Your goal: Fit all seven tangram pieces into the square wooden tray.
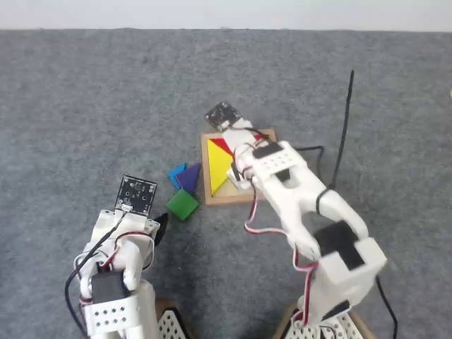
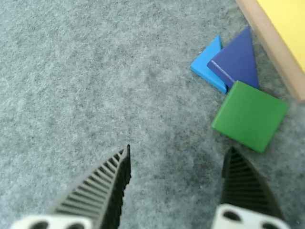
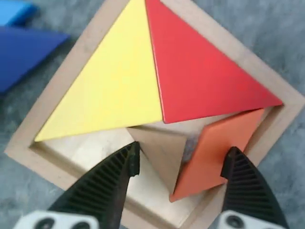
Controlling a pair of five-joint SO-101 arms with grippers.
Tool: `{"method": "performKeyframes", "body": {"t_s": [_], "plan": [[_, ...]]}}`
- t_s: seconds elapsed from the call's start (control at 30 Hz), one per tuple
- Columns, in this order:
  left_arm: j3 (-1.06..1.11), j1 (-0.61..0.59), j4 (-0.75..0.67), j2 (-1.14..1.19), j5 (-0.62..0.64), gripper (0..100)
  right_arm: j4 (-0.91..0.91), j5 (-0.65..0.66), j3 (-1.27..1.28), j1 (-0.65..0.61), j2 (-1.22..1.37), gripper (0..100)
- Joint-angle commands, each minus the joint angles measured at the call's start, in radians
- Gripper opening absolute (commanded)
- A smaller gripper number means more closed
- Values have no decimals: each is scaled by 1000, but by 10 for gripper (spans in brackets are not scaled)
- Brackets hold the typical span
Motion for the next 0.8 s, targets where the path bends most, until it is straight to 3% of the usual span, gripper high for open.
{"method": "performKeyframes", "body": {"t_s": [0.0,0.33,0.6,0.77], "plan": [[-8,-8,-5,-18,2,299,28,15,-146,28,65,277],[-8,-8,-5,-18,2,299,47,9,-242,28,65,277],[-8,-8,-5,-18,2,299,45,-68,-84,12,-177,277],[-8,-8,-5,-18,2,299,45,-126,-55,59,-147,277]]}}
